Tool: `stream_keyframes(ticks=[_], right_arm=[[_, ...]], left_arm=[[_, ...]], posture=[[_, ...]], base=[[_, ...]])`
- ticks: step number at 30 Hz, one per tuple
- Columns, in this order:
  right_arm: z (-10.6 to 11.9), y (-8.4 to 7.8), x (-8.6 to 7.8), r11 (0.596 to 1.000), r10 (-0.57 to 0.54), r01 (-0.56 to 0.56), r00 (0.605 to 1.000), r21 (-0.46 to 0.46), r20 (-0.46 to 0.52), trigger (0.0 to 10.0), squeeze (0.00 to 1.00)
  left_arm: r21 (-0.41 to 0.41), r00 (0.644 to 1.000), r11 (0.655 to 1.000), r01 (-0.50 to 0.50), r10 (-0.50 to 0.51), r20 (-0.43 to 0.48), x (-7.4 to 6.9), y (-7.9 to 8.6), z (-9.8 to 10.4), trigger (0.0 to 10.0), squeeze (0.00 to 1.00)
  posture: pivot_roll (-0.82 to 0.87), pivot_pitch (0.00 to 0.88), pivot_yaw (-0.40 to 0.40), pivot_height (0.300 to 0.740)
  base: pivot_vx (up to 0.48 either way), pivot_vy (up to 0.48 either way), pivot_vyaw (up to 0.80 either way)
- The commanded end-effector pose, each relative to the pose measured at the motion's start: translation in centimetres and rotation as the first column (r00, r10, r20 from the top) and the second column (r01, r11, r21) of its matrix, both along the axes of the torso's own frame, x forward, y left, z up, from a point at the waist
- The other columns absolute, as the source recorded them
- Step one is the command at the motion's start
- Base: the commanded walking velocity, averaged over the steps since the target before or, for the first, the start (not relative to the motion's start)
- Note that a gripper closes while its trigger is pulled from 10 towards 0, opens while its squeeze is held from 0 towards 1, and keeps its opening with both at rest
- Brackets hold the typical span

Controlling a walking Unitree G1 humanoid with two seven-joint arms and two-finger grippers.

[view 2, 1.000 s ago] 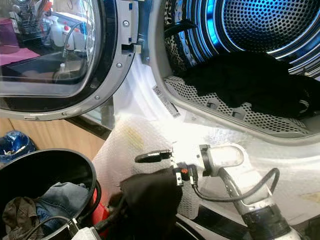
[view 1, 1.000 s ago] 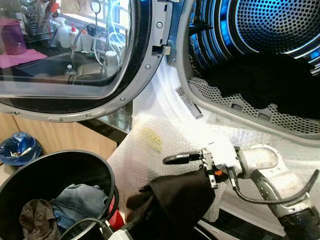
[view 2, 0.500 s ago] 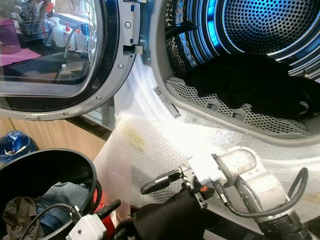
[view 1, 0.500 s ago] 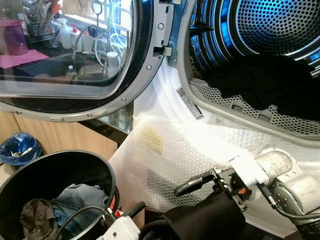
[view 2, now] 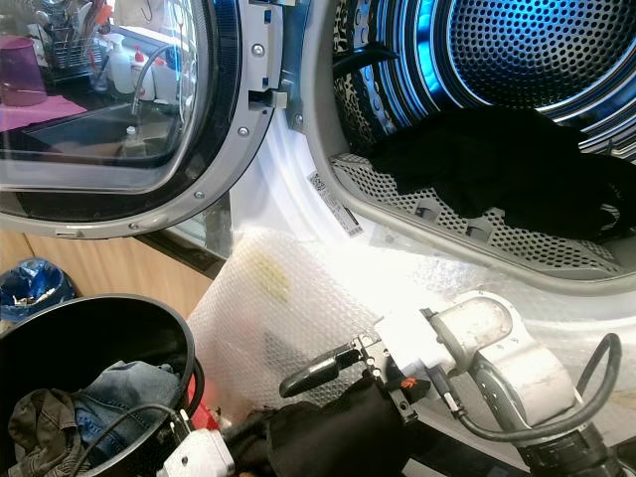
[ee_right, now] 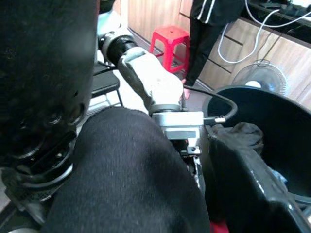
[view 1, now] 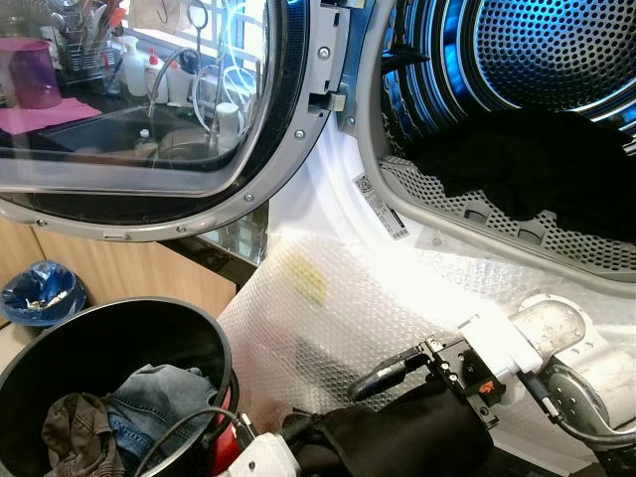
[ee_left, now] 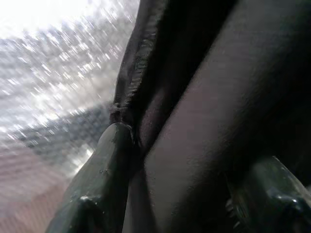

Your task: Clothes washing

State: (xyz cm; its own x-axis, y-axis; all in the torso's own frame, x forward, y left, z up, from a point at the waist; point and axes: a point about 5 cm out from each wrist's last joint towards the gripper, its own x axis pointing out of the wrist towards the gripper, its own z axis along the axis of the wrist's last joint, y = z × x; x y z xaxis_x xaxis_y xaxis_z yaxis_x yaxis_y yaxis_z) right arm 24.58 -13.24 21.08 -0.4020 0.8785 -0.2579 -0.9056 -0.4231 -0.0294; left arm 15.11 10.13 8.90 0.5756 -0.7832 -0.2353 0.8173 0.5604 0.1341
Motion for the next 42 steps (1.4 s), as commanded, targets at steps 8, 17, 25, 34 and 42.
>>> stream_keyframes(ticks=[8, 17, 25, 34, 42], right_arm=[[0.4, 0.9, -1.8, 0.992, 0.129, -0.129, 0.991, 0.0, -0.031, 10.0, 0.0], [0.8, 1.3, -2.1, 0.986, 0.164, -0.164, 0.986, 0.002, -0.032, 10.0, 0.0], [0.9, 2.0, -2.4, 0.978, 0.207, -0.206, 0.978, 0.012, -0.039, 10.0, 0.0], [0.8, 2.3, -2.6, 0.973, 0.229, -0.229, 0.972, 0.017, -0.047, 10.0, 0.0], [0.7, 2.2, -2.5, 0.976, 0.22, -0.219, 0.975, 0.014, -0.045, 10.0, 0.0]], left_arm=[[0.003, 0.986, 0.989, 0.149, -0.149, 0.08, 2.4, -2.1, 1.3, 10.0, 0.0], [-0.059, 0.963, 0.961, 0.269, -0.268, 0.017, 1.4, -3.7, 1.4, 10.0, 0.0], [-0.053, 0.947, 0.946, 0.318, -0.32, -0.019, 1.2, -3.9, 1.1, 10.0, 0.0], [-0.058, 0.937, 0.936, 0.347, -0.349, -0.028, 1.1, -4.1, 1.1, 0.0, 0.0], [-0.061, 0.931, 0.93, 0.361, -0.363, -0.027, 1.1, -4.2, 1.2, 0.0, 0.0]], posture=[[0.09, 0.035, -0.166, 0.74], [0.07, 0.042, -0.173, 0.74], [0.08, 0.034, -0.179, 0.74], [0.08, 0.013, -0.177, 0.74], [0.08, 0.002, -0.173, 0.74]], base=[[0.0, 0.0, 0.0], [0.0, 0.0, 0.0], [0.0, 0.0, 0.0], [0.0, 0.0, 0.0], [0.0, 0.0, 0.0]])
